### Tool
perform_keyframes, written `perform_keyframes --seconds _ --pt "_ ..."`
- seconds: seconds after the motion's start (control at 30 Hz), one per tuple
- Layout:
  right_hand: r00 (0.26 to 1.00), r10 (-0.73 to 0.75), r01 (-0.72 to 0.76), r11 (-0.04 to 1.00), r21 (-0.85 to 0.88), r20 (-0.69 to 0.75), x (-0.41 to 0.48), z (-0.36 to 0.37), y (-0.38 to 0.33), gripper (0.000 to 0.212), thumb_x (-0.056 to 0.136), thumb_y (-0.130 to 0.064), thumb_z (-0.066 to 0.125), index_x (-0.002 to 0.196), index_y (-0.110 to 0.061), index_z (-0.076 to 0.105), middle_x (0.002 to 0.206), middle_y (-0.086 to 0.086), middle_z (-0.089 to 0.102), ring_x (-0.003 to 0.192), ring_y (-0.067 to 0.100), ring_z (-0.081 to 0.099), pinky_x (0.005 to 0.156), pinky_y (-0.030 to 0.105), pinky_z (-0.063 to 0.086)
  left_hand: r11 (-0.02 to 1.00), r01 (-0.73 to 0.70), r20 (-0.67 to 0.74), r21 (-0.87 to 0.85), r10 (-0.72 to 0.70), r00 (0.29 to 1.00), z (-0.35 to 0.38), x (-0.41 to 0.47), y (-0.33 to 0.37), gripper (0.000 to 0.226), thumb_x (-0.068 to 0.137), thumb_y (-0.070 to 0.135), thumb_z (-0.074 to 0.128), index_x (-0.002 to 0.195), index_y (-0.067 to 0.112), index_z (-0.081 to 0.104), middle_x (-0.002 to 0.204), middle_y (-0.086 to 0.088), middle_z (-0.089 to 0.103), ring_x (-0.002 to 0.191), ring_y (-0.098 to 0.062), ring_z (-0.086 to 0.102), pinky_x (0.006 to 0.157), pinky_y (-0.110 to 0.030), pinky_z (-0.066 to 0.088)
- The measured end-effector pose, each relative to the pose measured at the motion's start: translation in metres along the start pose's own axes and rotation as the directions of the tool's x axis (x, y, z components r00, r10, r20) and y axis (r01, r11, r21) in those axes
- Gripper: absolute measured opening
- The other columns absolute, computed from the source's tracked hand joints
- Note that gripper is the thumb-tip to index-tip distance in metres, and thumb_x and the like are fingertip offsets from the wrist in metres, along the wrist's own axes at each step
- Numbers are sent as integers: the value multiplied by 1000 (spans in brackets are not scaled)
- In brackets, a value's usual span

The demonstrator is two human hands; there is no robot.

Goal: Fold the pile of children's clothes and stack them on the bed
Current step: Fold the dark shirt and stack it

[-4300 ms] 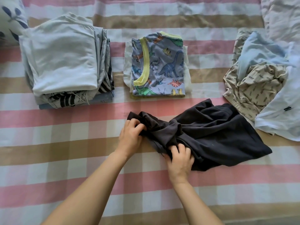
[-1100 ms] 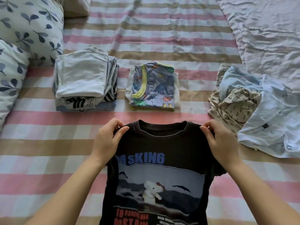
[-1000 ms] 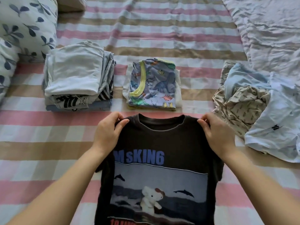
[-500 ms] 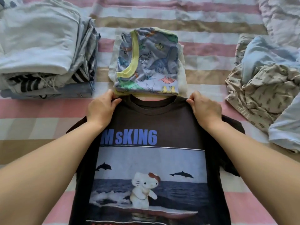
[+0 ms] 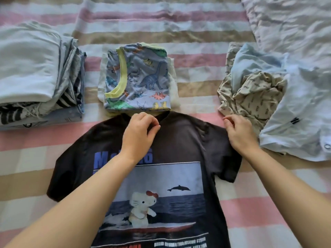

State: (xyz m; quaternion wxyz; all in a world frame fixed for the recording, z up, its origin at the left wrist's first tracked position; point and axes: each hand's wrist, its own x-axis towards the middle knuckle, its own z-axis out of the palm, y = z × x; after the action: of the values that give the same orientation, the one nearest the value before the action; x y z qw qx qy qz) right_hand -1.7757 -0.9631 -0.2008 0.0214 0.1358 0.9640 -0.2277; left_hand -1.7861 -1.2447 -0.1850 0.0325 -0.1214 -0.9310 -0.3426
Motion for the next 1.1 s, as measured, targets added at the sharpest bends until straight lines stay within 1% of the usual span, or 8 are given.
perform_keyframes --seconds 0.3,0.4,0.53,0.63,0.7,0.83,1.0,1.1 --pt "964 12 -7 1000 -16 266 -15 -18 42 23 84 -37 62 98 -19 64 102 6 58 103 26 46 91 35 35 994 -107 362 9 96 927 105 48 84 30 90 18 56 120 19 59 126 0 53 121 -25 38 98 -37 31" --pt "961 -68 3 971 240 266 -16 -19 37 16 82 -27 65 76 -21 51 81 -4 52 82 15 48 71 29 36 988 -124 450 88 71 890 123 54 91 30 88 29 58 118 25 58 134 6 45 129 -20 27 102 -41 17" --pt "928 27 -289 680 674 371 -20 -25 33 22 85 -19 62 69 -22 47 68 -7 46 68 9 43 65 26 33 998 -54 439 26 37 898 124 57 94 20 90 28 55 107 19 60 116 4 55 120 -21 37 103 -42 19" --pt "865 49 -487 325 811 499 -22 -24 33 13 83 -15 65 90 -17 54 87 2 58 81 14 57 74 27 45 1000 -18 441 -16 23 897 122 57 94 13 92 25 53 101 19 58 97 12 51 115 -20 41 103 -40 18" --pt "876 93 -480 276 833 474 -19 -25 35 25 81 -6 65 100 -17 53 101 8 58 91 19 59 82 33 49 1000 -5 435 -23 15 900 123 58 96 10 92 25 52 98 21 58 94 13 50 112 -20 43 103 -40 19" --pt "916 186 -401 385 832 355 -14 -24 39 38 78 7 65 101 -21 52 96 8 53 87 18 55 82 34 49 999 24 361 -21 -15 933 131 56 98 11 92 25 52 96 19 59 92 11 52 108 -19 45 100 -37 17" --pt "962 262 -189 845 501 -80 -9 -15 39 33 77 2 65 106 -12 57 88 0 49 69 7 45 74 20 42 992 18 209 128 -45 977 143 43 97 22 91 27 54 111 17 57 116 -3 52 116 -24 39 106 -34 15" --pt "958 190 -109 933 342 -214 -19 -7 31 31 79 3 57 107 -10 60 108 8 50 96 19 50 94 27 38 997 50 129 63 -58 990 139 32 98 33 90 26 55 122 16 53 128 -4 47 123 -24 34 113 -39 14"
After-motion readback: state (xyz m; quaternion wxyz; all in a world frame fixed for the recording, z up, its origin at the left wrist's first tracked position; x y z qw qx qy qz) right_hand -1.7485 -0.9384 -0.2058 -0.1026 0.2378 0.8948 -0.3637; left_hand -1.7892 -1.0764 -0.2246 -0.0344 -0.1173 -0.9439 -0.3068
